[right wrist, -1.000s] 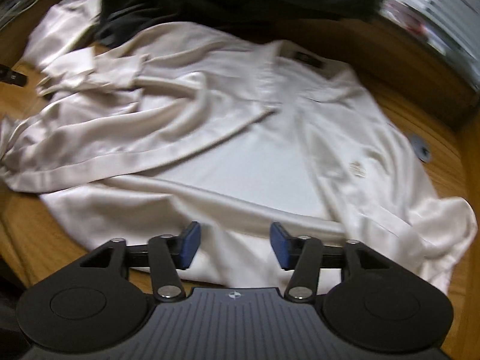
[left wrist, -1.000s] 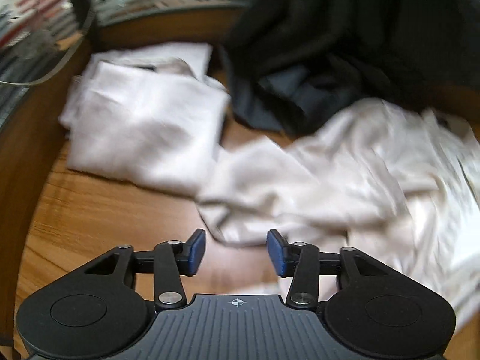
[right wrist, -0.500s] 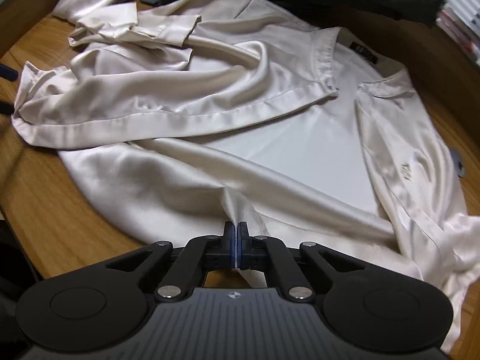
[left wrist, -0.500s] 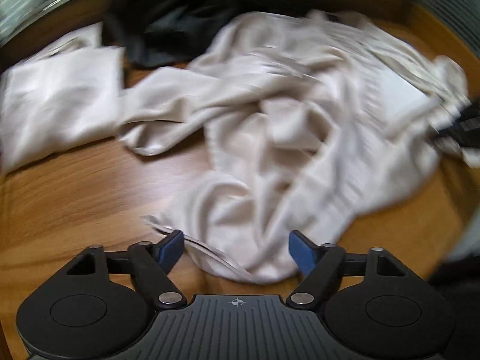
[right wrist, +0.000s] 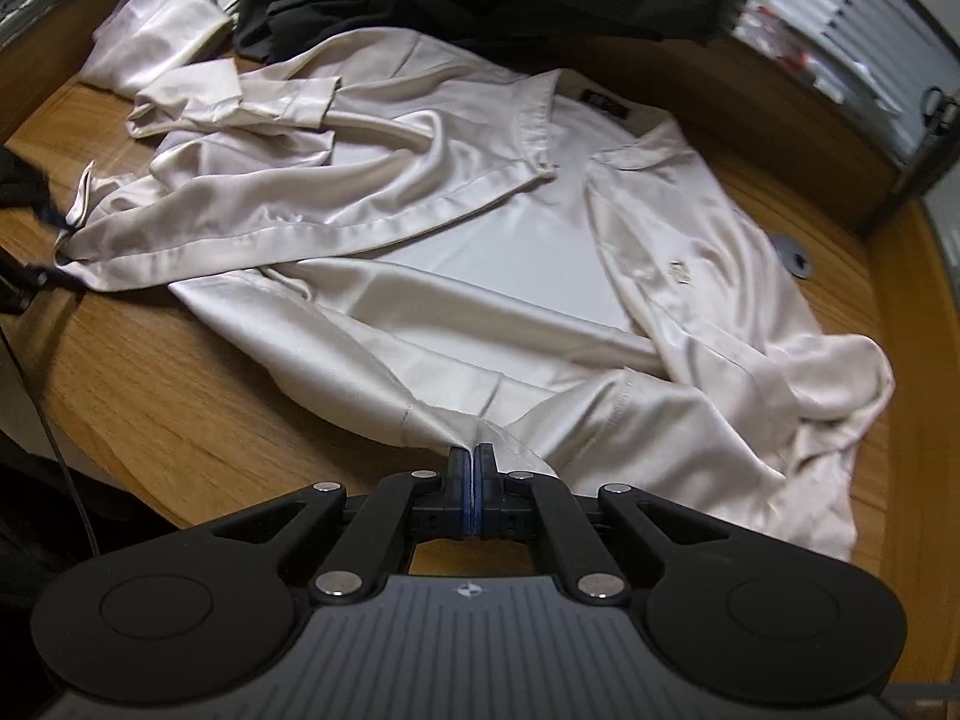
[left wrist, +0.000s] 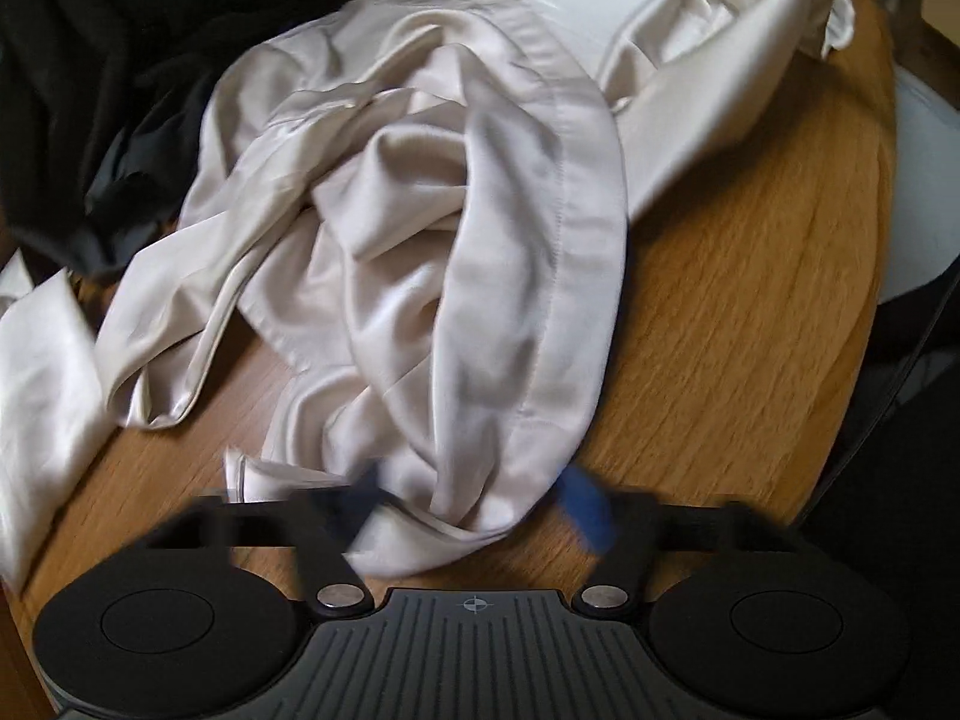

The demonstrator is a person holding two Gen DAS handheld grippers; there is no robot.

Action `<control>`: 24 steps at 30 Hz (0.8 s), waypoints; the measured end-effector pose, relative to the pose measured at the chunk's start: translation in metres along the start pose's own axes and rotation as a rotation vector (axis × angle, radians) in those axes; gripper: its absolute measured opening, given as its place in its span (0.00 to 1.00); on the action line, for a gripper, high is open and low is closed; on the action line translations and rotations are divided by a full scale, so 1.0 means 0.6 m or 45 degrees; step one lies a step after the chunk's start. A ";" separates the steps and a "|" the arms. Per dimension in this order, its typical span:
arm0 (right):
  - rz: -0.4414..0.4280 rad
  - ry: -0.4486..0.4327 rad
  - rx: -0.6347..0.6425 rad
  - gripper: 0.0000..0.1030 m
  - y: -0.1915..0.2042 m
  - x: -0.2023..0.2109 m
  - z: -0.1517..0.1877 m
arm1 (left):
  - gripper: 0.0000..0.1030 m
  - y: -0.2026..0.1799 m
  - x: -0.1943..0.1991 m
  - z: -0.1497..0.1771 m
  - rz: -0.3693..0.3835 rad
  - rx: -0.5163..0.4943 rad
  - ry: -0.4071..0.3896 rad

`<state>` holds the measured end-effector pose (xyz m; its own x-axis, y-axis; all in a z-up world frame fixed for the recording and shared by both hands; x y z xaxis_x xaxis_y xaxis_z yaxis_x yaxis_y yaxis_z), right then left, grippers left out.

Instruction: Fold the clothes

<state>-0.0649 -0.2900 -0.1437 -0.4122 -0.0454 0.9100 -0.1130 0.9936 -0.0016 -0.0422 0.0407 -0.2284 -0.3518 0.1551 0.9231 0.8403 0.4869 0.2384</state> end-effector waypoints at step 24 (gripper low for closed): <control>-0.103 0.136 0.153 0.00 -0.082 0.134 0.145 | 0.04 0.031 0.227 -0.027 0.090 0.804 0.199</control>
<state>-0.1715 -0.3515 -0.1064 -0.2997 -0.1073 0.9480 -0.2517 0.9673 0.0299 -0.0675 0.0569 -0.0931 -0.2005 0.1015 0.9744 0.4386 0.8987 -0.0034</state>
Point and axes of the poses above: each gripper's, at about its wrist camera, not at the fingertips, and x roughly against the way its jaws point, y to its left, z to its underside, the point moved 9 cm from there along -x, roughly the way its jaws point, and after that the axes turned 15 degrees about -x, right-handed, at the moved point
